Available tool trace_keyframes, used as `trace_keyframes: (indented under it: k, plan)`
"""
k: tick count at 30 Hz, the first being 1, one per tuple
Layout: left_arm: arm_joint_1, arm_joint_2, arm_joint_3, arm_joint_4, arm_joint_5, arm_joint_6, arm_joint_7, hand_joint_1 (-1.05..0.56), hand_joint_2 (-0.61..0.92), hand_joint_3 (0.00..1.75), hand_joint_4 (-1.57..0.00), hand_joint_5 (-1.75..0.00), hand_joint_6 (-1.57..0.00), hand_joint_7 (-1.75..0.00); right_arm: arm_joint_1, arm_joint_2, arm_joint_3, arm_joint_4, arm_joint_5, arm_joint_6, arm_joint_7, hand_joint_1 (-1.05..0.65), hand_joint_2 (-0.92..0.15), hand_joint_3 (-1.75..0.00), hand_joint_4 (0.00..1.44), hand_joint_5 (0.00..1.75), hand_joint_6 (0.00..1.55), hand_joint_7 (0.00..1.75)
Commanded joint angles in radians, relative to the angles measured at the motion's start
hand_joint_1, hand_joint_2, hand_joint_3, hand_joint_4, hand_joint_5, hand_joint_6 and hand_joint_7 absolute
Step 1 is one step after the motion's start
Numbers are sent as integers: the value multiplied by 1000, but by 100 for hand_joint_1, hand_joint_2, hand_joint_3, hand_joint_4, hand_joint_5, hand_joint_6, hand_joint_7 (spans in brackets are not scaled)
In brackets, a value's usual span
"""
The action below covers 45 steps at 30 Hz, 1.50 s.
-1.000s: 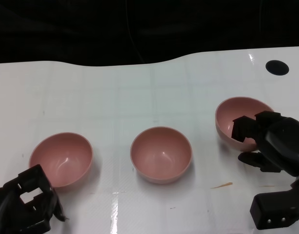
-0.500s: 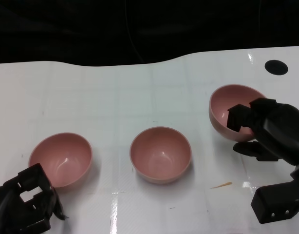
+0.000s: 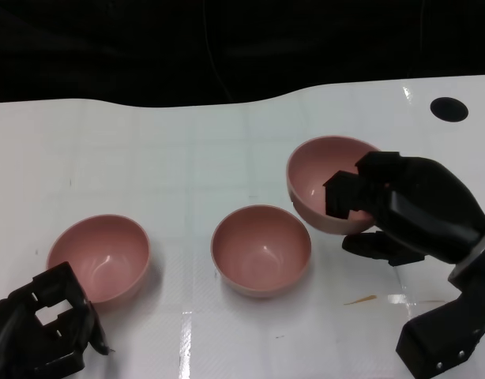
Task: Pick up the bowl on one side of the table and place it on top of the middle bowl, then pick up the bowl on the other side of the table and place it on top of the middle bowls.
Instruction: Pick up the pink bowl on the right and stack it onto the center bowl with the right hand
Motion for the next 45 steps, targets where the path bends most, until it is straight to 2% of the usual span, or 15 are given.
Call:
trace_keyframes:
  k: [1, 9, 11, 12, 13, 15, 19, 20, 21, 23, 25, 29, 37, 42, 45]
  plan:
    - [1, 14, 4, -8, -5, 7, 8, 2, 60, 124, -80, -175, -72, -164, 3, 13, 1, -50, 11, -10, 54, -19, -63, -75, 86, 175, 58, 175]
    - [2, 11, 5, -5, -5, 3, 5, 1, 60, 124, -80, -175, -72, -164, -10, 73, 33, -89, -8, -58, 102, -21, -57, -79, 91, 175, 62, 173]
    - [3, 10, 4, -7, -4, 0, 6, 1, 60, 124, -80, -175, -71, -164, -16, 81, 44, -97, -13, -68, 121, -22, -56, -76, 93, 175, 86, 114]
    - [4, 10, 4, -9, -4, 3, 7, 1, 60, 124, -80, -175, -71, -164, -17, 85, 48, -104, -17, -69, 130, -22, -56, -75, 94, 175, 91, 102]
    - [4, 9, 4, -11, -4, 5, 8, 1, 60, 124, -80, -175, -71, -164, -15, 91, 51, -116, -22, -65, 142, -22, -56, -75, 94, 175, 91, 107]
    - [4, 10, 3, -12, -6, 9, 8, 0, 59, 124, -80, -175, -71, -164, -11, 102, 59, -138, -35, -60, 166, -22, -55, -75, 95, 175, 83, 135]
    - [4, 9, 4, -11, -8, 8, 5, 0, 59, 124, -80, -175, -71, -163, -8, 116, 70, -148, -57, -66, 174, -21, -53, -75, 96, 175, 79, 142]
    - [3, 8, 4, -11, -8, 8, 7, 1, 59, 124, -80, -175, -72, -163, -10, 123, 78, -147, -66, -72, 171, -22, -55, -70, 96, 175, 89, 113]
    - [3, 8, 3, -12, -7, 8, 8, 1, 59, 124, -80, -175, -72, -163, -12, 128, 88, -148, -79, -74, 167, -23, -56, -66, 96, 175, 96, 97]
    - [3, 8, 2, -16, -6, 12, 11, 1, 58, 124, -80, -175, -72, -163, -17, 134, 99, -148, -97, -76, 170, -24, -60, -62, 95, 175, 104, 78]
    - [5, 7, 2, -23, -9, 22, 16, 1, 58, 124, -80, -175, -72, -163, -21, 143, 105, -137, -111, -82, 159, -25, -60, -62, 96, 175, 107, 73]
    - [7, 2, 4, -21, -9, 16, 15, 1, 58, 124, -80, -175, -72, -163, -33, 154, 111, -110, -120, -93, 149, -25, -52, -76, 95, 175, 105, 77]
    - [5, 2, 2, -14, -2, 9, 14, 0, 58, 125, -81, -175, -73, -162, -53, 159, 108, -77, -112, -96, 144, -21, -56, -69, 93, 175, 99, 89]
    - [0, 2, 2, -6, -2, 9, 14, 1, 58, 126, -80, -175, -73, -161, -65, 161, 100, -64, -109, -99, 131, -18, -58, -66, 94, 175, 84, 127]
    - [-2, 2, 2, -3, -2, 8, 13, 1, 58, 126, -80, -175, -73, -161, -69, 163, 99, -57, -108, -97, 125, -17, -57, -67, 94, 175, 79, 140]
